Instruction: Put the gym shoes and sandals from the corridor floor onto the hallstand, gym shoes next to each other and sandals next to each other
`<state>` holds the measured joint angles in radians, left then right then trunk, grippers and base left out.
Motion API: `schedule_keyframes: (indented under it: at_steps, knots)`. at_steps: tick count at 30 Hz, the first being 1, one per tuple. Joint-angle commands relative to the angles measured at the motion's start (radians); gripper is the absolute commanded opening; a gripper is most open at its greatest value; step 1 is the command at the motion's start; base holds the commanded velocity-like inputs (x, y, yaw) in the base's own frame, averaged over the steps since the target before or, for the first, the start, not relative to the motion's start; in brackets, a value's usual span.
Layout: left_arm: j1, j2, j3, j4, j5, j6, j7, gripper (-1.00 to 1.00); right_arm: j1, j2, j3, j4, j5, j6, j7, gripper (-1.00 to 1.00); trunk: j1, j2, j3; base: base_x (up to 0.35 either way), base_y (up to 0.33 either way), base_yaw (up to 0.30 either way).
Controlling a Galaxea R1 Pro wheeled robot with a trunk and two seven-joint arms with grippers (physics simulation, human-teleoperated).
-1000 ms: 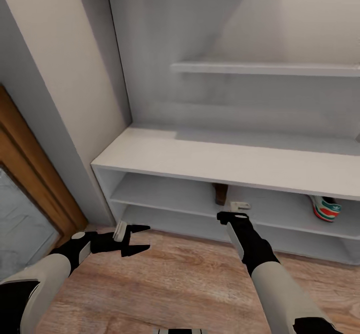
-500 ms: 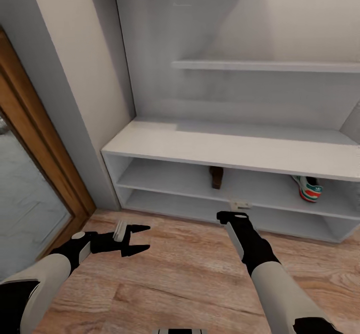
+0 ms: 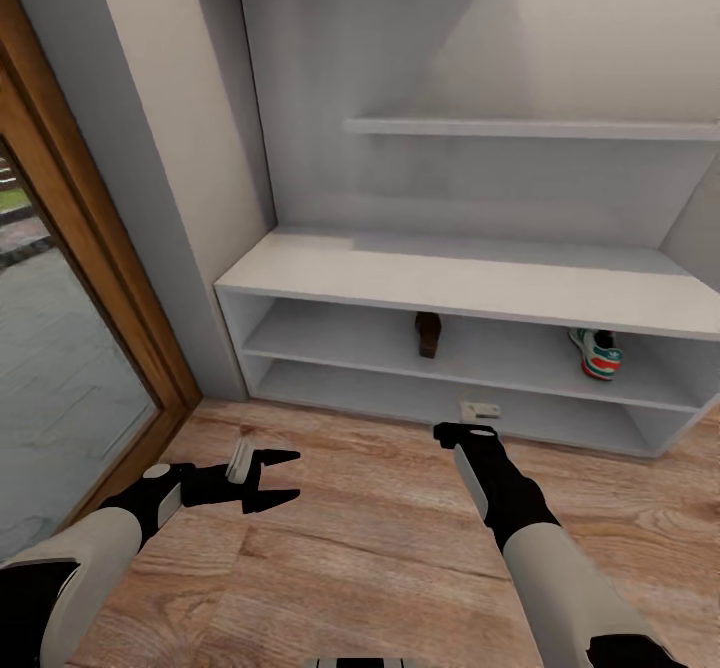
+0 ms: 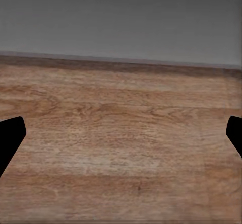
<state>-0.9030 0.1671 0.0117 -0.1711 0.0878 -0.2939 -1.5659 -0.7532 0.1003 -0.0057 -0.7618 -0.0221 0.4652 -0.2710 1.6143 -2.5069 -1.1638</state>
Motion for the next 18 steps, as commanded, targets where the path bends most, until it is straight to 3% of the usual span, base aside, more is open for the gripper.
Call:
schedule_keyframes:
  at_steps: [1, 7, 8, 10, 18]
  knots:
    - [-0.001, 0.000, 0.001, 0.001, 0.003, -0.008, -0.002, 1.00, 0.000, 0.000, -0.001, -0.002, -0.002, 0.005, -0.003, 1.00, 0.000, 0.000, -0.001, -0.050, 0.000, 0.000]
    - [-0.001, 0.000, 0.001, 0.001, 0.003, -0.008, -0.002, 1.00, 0.000, 0.000, 0.000, -0.002, -0.002, -0.012, -0.002, 1.00, 0.000, 0.000, -0.001, -0.017, 0.000, 0.000]
    - [-0.001, 0.000, 0.001, 0.001, 0.003, -0.008, -0.002, 1.00, 0.000, 0.000, 0.001, -0.003, -0.002, -0.079, -0.003, 1.00, 0.000, 0.000, -0.001, -0.001, 0.000, 0.000]
    - [-0.001, 0.000, 0.001, 0.001, 0.003, -0.008, -0.001, 1.00, 0.000, 0.000, 0.001, -0.003, -0.001, -0.097, -0.004, 1.00, 0.000, 0.000, -0.001, -0.001, 0.000, 0.000]
    - [0.000, 0.001, 0.002, 0.002, 0.001, -0.008, 0.000, 1.00, 0.000, 0.001, 0.003, -0.010, 0.000, -0.115, -0.008, 1.00, 0.000, 0.000, 0.001, 0.000, 0.000, -0.052]
